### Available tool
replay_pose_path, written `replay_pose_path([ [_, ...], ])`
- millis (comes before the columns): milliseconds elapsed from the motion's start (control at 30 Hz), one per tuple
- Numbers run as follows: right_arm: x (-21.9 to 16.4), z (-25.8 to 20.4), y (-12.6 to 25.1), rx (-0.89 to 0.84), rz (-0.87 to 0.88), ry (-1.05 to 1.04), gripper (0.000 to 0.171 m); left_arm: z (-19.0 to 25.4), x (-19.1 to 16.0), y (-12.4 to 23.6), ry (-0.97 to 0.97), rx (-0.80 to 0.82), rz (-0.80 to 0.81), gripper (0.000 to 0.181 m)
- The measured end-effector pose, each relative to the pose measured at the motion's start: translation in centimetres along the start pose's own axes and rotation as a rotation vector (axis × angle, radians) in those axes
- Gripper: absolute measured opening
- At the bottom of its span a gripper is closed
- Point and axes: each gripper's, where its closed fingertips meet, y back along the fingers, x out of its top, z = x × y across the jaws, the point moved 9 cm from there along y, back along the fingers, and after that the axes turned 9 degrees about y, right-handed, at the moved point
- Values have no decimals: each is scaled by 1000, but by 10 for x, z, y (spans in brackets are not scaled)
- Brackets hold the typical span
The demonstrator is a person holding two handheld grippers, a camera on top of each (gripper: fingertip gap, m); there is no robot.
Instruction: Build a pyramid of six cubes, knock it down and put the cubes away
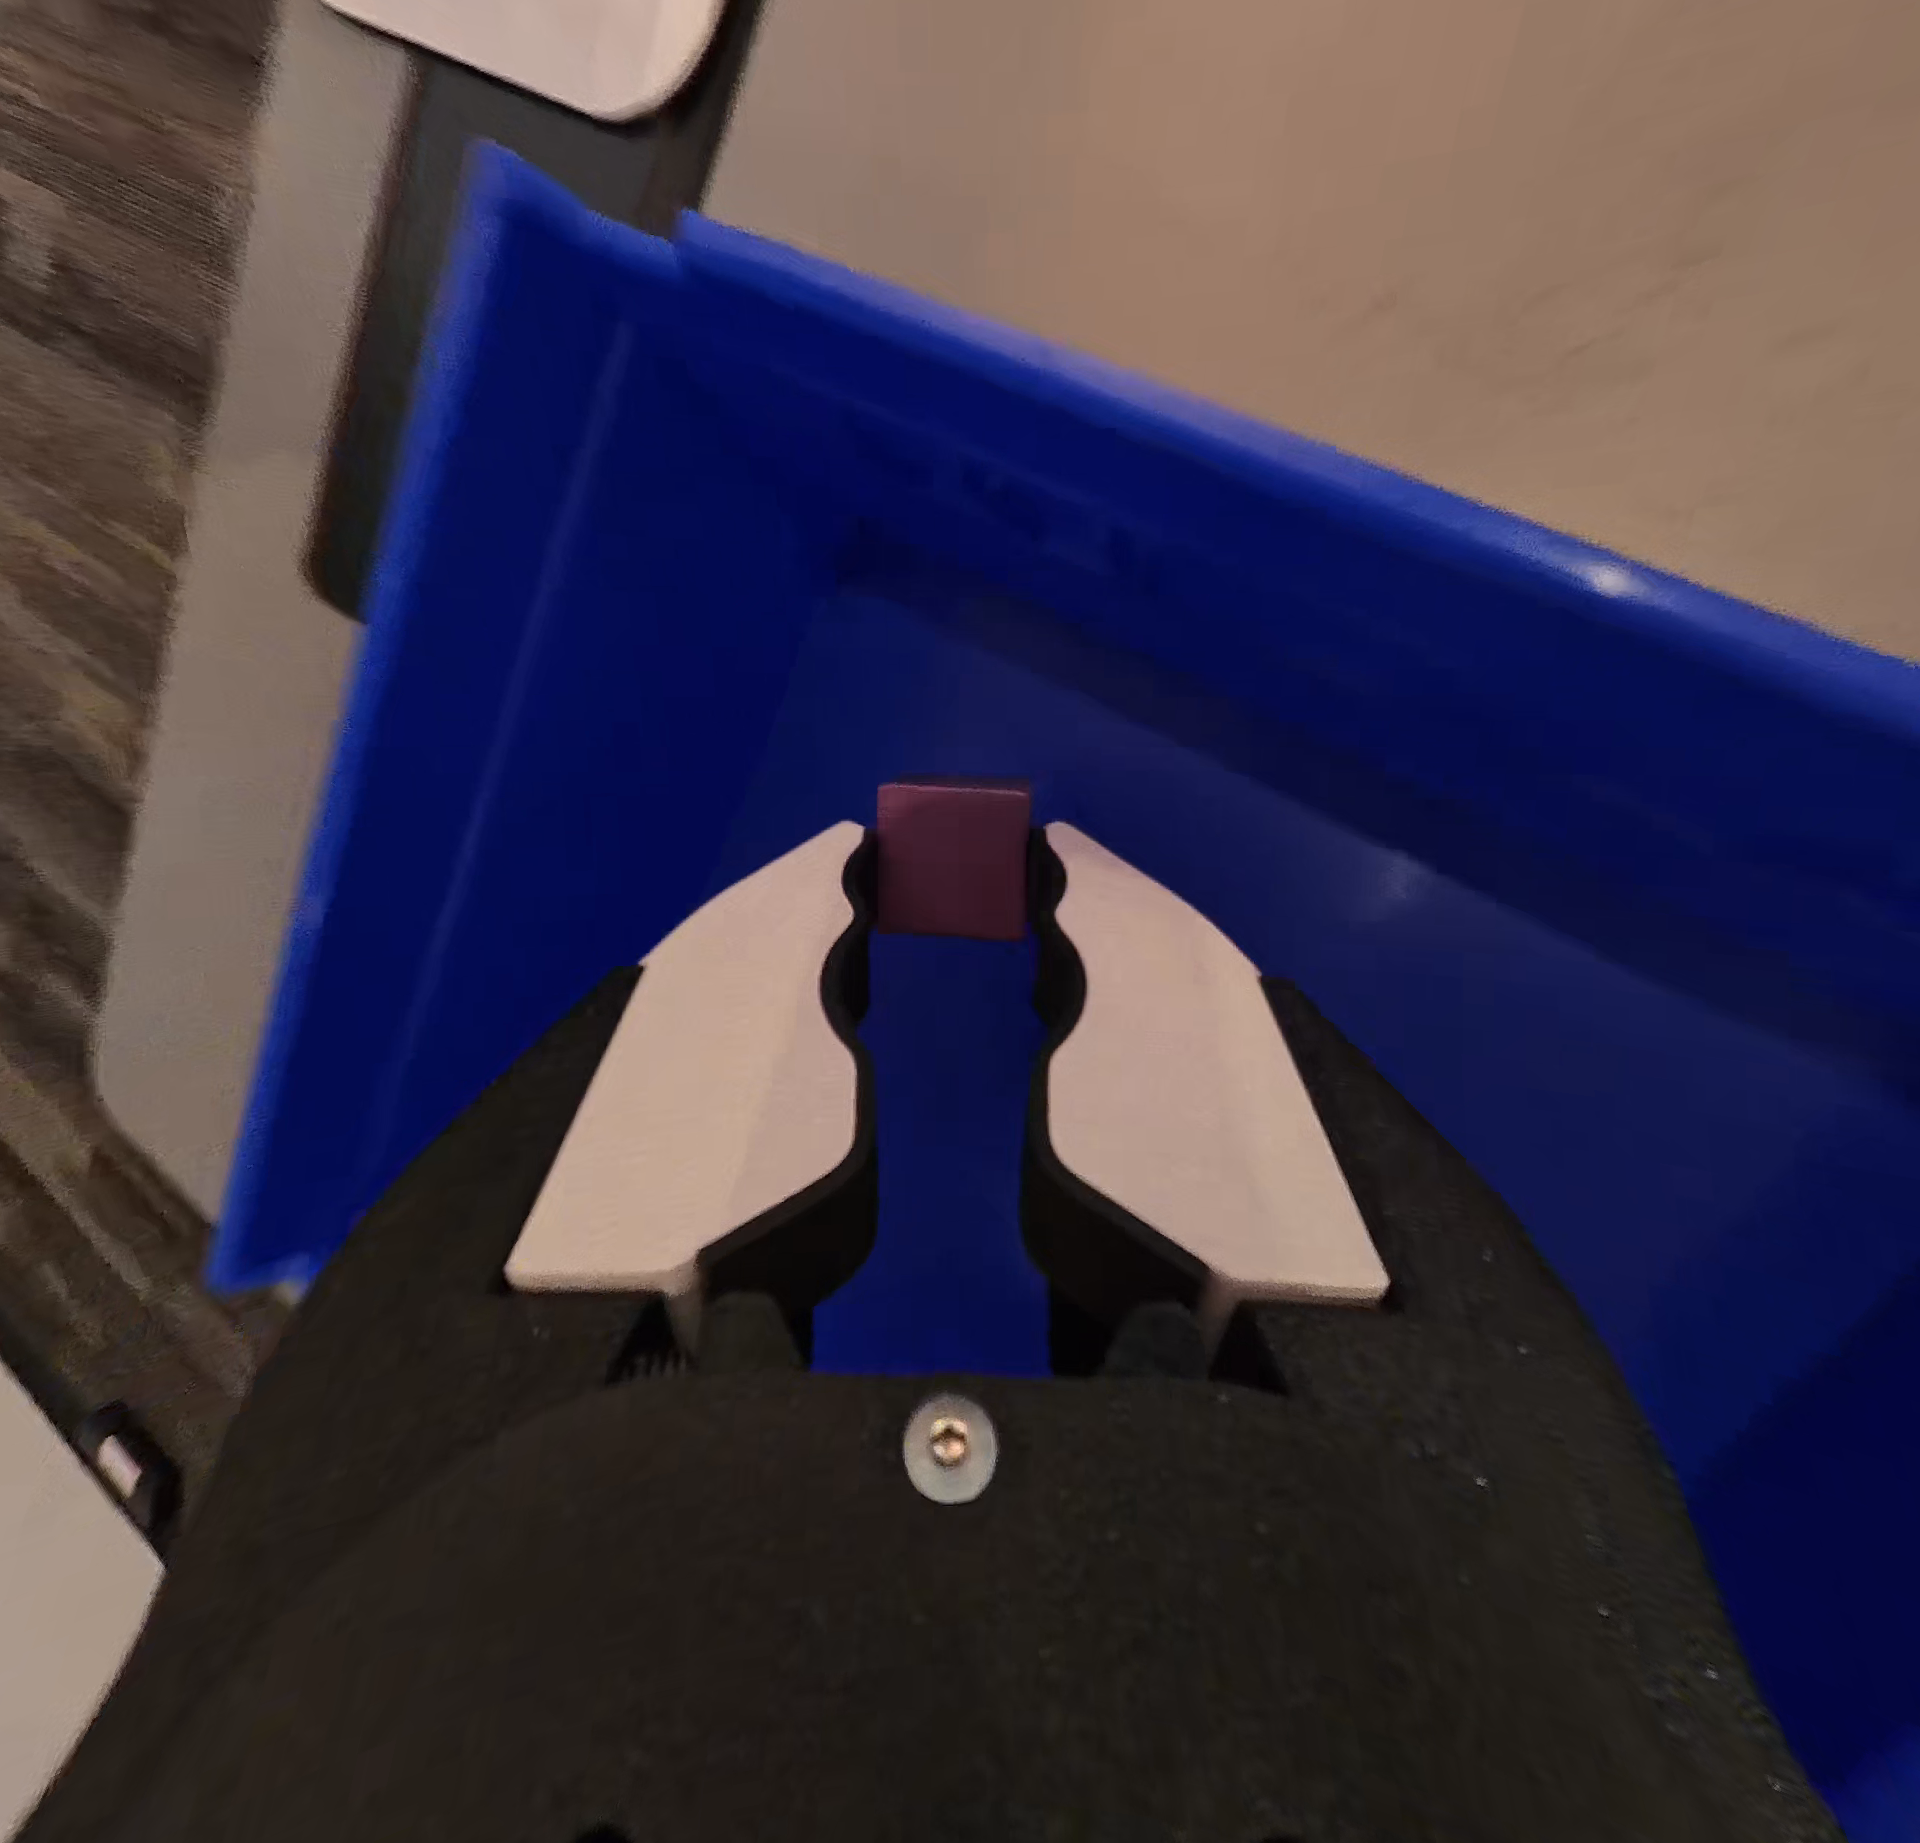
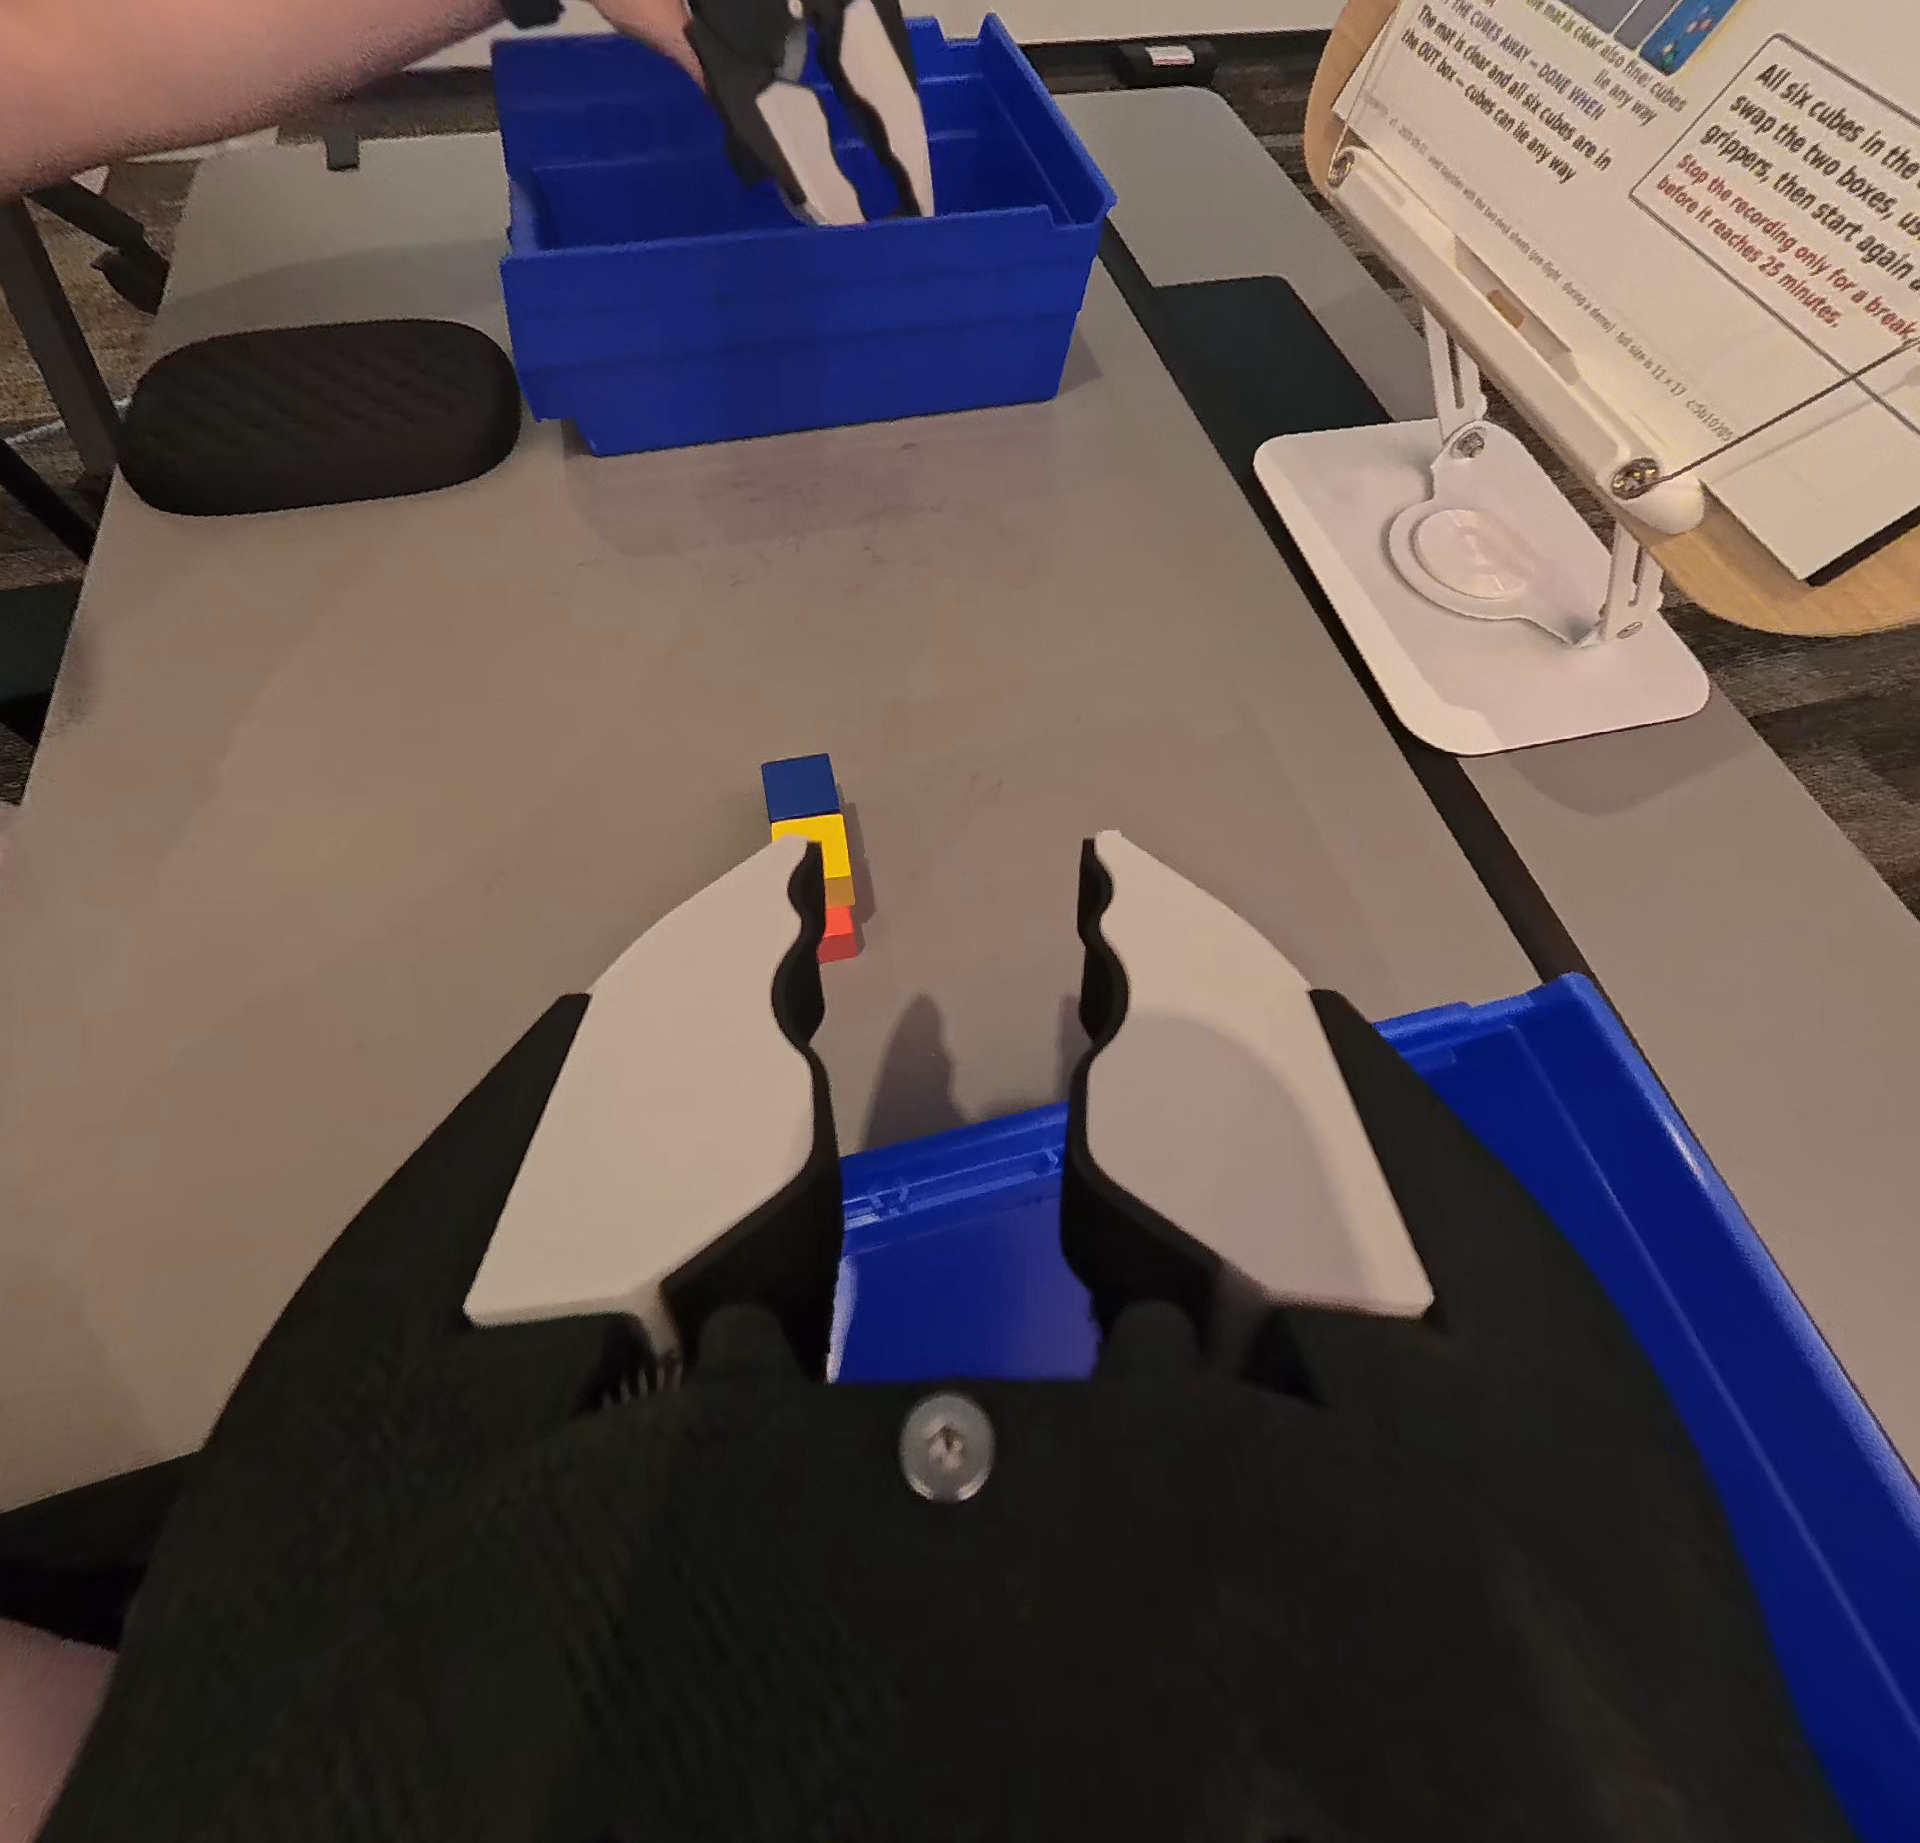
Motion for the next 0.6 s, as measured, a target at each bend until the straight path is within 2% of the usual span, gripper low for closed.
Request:
replay_pose_path([
  [133,4,-1,4,-9,23,10,47,-4,21,56,18,128,138,28],
  [233,9,-5,6,-9,31,24,47,14,57,95,82,84,263,27],
  [300,11,-8,7,-10,30,37,47,43,82,106,45,64,289,27],
  [400,14,-11,10,-4,29,54,47,97,115,97,-39,27,272,27],
  [600,12,-14,18,3,35,51,47,191,160,37,-138,-202,207,27],
])
